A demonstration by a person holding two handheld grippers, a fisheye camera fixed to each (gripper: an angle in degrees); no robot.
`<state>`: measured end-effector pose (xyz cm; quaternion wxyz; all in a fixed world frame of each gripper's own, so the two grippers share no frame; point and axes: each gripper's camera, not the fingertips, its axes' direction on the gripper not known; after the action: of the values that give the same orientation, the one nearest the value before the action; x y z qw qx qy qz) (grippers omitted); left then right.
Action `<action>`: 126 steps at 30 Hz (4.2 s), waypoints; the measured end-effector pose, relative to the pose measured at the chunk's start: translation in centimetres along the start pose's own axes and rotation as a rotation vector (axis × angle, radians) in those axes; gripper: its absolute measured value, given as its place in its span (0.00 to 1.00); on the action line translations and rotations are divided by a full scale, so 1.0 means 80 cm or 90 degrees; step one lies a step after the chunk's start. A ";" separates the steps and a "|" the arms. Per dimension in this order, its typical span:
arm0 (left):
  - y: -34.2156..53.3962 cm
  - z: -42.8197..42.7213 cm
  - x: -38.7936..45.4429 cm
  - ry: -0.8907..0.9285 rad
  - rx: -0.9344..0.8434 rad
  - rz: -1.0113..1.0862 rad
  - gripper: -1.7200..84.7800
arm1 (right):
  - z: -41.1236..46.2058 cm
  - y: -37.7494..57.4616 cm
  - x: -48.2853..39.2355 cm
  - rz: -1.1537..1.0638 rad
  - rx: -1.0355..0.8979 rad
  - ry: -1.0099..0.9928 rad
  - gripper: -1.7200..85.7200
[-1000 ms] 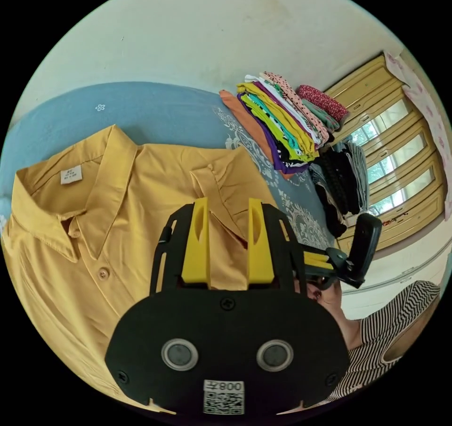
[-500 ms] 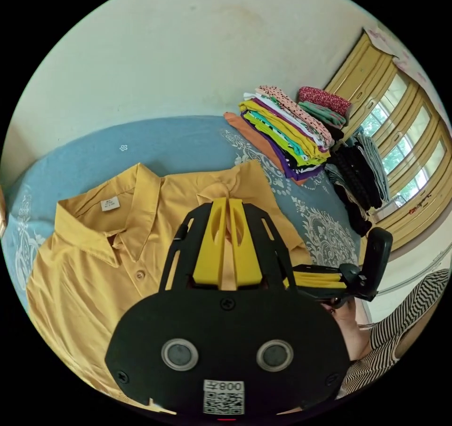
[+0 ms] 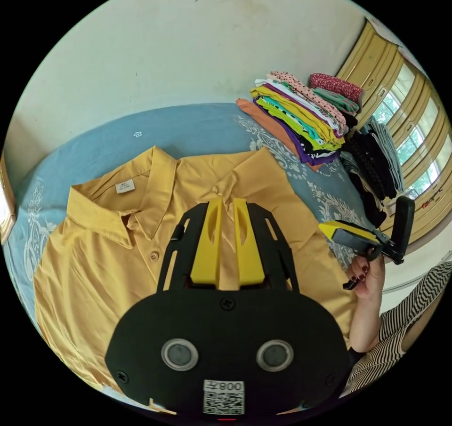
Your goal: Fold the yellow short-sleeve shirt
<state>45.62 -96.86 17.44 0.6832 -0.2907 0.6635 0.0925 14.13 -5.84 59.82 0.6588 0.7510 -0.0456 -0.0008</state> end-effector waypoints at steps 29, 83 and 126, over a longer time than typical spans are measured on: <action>-0.024 0.069 0.040 0.034 -0.052 0.128 0.02 | -0.003 -0.072 -0.045 0.026 -0.097 0.092 0.02; 1.474 -0.435 -0.549 0.054 0.400 -0.817 0.11 | 0.135 -0.243 -0.650 -0.277 -0.256 -0.074 0.04; 1.702 -0.453 -0.614 0.096 0.458 -0.696 0.02 | 0.682 -0.283 -1.280 -0.538 -0.430 -0.107 0.03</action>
<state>-60.03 7.82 29.05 0.6381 -0.3446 0.4559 -0.5159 -89.65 -49.82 24.13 0.7998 0.4478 0.2101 -0.3401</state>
